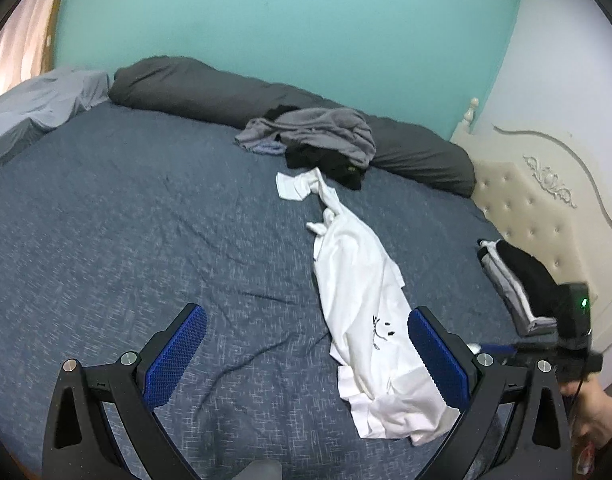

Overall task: Fold clothes
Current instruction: 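Raise the T-shirt with the right gripper, shake it, lower it onto the bed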

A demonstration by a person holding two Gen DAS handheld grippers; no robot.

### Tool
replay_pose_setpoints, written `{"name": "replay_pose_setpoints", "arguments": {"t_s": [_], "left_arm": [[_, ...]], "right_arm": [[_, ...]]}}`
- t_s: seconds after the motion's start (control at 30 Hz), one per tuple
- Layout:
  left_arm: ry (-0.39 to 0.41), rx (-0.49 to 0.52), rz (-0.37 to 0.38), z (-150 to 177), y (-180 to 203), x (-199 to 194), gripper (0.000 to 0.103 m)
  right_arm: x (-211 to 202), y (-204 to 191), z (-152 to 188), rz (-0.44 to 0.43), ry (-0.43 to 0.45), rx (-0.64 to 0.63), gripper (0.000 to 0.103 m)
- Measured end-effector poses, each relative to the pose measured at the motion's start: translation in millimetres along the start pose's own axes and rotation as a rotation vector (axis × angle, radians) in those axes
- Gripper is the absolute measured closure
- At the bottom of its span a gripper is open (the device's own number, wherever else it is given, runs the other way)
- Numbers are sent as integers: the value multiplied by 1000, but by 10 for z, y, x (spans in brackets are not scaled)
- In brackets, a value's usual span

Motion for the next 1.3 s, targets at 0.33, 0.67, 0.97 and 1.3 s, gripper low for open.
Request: {"name": "replay_pose_setpoints", "arguments": {"t_s": [0.33,0.67,0.97,1.3], "left_arm": [[-15,-3,-4,-15,-14,201,0],[-36,14,0,92,-19,269,0],[-68,19,-35,123,-158,400,0],[-47,24,-60,-31,-189,230,0]], "right_arm": [[-171,757,-87,112,92,227,54],[492,1133,-72,121,7,339,44],[1040,1255,-191,133,-40,296,87],[288,636,-914,145,194,39,96]]}}
Point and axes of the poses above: each gripper's, at about its wrist camera, not at the fingertips, and x roughly the way its jaws point, y to its right, z to its underside, the point moved 7 cm from there along x, roughly the way its jaws point, and after that the axes turned 7 degrees about -z, right-handed, at the moved point
